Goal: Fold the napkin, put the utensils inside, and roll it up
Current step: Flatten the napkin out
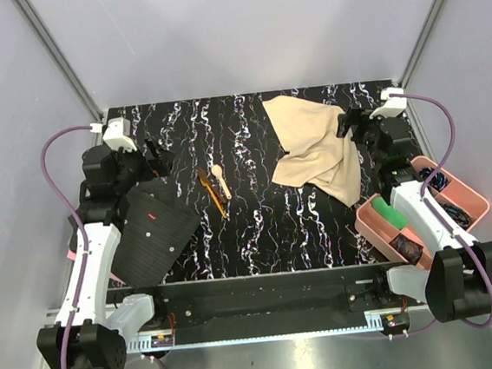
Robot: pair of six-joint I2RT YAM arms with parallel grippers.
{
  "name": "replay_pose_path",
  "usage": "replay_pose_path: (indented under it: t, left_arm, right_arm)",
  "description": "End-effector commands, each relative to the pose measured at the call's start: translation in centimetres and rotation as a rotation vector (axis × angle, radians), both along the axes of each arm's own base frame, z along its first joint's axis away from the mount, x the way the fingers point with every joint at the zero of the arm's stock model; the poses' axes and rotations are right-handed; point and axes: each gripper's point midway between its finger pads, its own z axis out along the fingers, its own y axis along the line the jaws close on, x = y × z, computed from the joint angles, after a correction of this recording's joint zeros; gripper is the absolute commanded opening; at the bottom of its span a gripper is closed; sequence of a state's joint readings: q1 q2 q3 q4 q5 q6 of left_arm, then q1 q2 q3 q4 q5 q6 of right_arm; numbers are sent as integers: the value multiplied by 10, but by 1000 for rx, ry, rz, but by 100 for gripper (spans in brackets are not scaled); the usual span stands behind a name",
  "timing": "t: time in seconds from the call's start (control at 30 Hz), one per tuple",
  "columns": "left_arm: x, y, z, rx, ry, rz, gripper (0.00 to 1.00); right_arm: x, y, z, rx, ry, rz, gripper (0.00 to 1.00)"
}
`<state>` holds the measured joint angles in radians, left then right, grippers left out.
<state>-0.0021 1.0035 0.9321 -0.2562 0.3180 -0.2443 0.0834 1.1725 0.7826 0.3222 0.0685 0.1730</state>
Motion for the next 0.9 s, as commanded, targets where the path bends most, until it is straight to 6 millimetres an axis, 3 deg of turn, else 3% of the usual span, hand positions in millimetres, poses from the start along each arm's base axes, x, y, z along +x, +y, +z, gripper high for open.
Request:
replay_pose_path:
  t: [0.0,0.07,0.17,0.2,0.27,0.3,0.37,0.4,0.47,0.5,0.57,0.6,0.67,0.7,0.73,0.8,0.87]
  left_arm:
    - [5,0,13,-24,-49,12,99]
    - [7,-2,11,-59,-30,28,99]
    - [7,-33,3,-5,-23,-36,89]
    - [7,-59,-8,52,-8,-59,89]
    - [10,-88,-11,104,-7,-105,89]
    - [10,-120,-34,123,54,-176,89]
    - [15,-154,-39,97,97,-230,89]
    - [13,-180,-70,130,169,-280,87]
    - [19,-203,-83,146,201,-296,86]
    - [16,-220,-110,178,258,-330,85]
    - [21,-237,-120,181,285,-343,84]
    - [19,-245,-139,200,323,-356,83]
    - [25,-257,-142,181,333,-360,78]
    - [25,-266,-153,183,346,-381,71]
    - [26,-274,-151,174,337,-401,61]
    - [26,-286,-165,190,358,-430,56]
    - [31,-294,-166,200,357,-435,56]
  right_arm:
    - [3,0,39,32,-106,-15,95]
    - [5,0,35,37,-95,-17,95]
    - [7,0,33,38,-84,-19,95]
    - [7,-1,32,34,-81,-22,95]
    - [6,-4,32,34,-80,-40,95]
    - [6,-6,31,38,-77,-49,95]
    - [8,-8,28,41,-70,-61,95]
    - [9,-7,27,40,-64,-59,95]
    - [9,-6,27,39,-53,-53,95]
    - [8,-6,28,36,-51,-53,95]
    - [4,-9,31,31,-54,-65,95]
    - [2,-11,32,31,-58,-77,96]
    - [-2,-13,36,32,-68,-86,96]
    - [-2,-14,37,32,-70,-89,96]
    - [-2,-14,37,34,-72,-91,96]
    - [-2,-13,37,34,-72,-83,96]
    - [-1,-11,37,37,-70,-74,96]
